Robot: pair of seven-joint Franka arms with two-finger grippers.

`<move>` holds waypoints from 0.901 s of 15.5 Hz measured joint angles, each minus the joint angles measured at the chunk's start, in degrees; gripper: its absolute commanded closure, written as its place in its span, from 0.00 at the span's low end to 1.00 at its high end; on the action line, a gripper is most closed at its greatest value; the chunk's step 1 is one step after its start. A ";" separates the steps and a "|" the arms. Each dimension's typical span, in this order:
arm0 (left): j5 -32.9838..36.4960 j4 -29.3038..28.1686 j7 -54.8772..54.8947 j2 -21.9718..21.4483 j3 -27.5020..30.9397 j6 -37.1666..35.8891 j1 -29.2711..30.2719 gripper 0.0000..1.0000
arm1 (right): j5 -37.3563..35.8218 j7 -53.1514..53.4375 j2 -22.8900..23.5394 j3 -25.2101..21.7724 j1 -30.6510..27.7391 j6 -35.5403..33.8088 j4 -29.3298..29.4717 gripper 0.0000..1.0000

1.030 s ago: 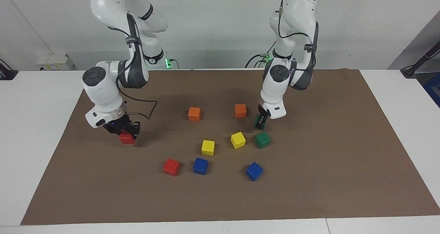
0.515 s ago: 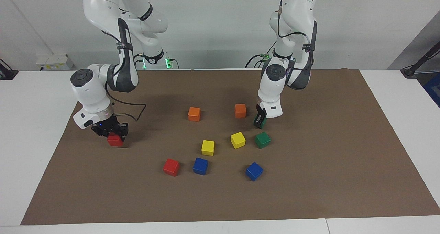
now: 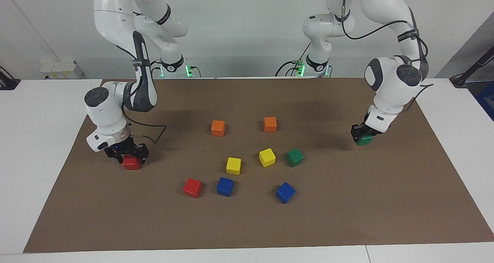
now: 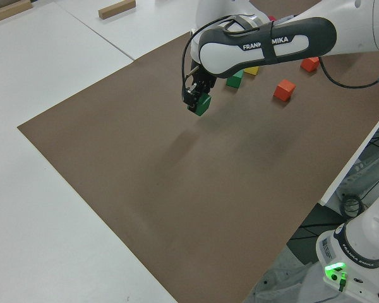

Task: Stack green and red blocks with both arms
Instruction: 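Carry the green cube toward the table edge while the right gripper lifts red, then set the red cube down with the right gripper while the left gripper releases green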

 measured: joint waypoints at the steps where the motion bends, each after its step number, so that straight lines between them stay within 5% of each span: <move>1: 0.00 0.17 1.34 0.59 0.00 1.10 0.62 1.00 | -0.04 0.00 -0.05 0.11 0.10 -0.97 0.74 0.00; 7: 0.00 0.41 3.06 5.77 -0.48 5.40 1.04 1.00 | -2.68 8.45 -1.02 0.39 5.68 -25.37 18.74 0.00; 14: 0.00 0.19 7.05 7.36 -0.52 6.69 1.05 1.00 | -3.50 34.92 6.76 0.59 16.38 -28.68 28.76 0.00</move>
